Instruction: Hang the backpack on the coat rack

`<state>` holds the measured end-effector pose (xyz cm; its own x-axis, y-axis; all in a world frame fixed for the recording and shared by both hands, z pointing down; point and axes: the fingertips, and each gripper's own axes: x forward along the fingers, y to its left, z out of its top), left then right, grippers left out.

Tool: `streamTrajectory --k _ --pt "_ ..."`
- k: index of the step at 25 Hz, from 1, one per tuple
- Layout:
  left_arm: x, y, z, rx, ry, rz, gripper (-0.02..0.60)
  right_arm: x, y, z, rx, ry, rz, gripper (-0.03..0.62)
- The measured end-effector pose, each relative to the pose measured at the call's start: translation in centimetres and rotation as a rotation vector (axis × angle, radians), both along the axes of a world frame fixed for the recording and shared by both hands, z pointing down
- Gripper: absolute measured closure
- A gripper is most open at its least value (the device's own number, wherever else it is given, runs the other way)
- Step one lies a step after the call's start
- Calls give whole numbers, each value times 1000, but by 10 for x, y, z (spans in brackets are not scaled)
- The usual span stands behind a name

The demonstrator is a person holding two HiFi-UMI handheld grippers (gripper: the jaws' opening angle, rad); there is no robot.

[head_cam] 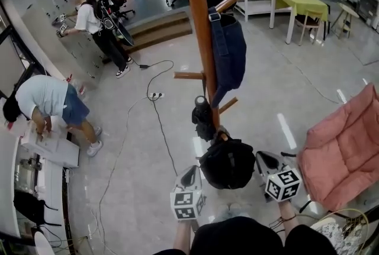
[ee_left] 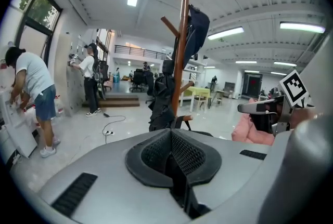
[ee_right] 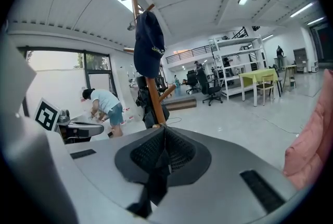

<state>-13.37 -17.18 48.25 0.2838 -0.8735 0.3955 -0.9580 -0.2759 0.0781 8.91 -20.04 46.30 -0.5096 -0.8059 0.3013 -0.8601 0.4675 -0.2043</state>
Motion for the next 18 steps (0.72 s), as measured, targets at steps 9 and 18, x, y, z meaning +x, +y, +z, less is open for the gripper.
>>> streamTrajectory --k 9,18 --pt "-3 7 -45 104 23 -4 566 6 0 -43 95 -37 20 579" --pt "-14 7 -74 162 -35 3 566 5 -4 -70 160 -42 15 580"
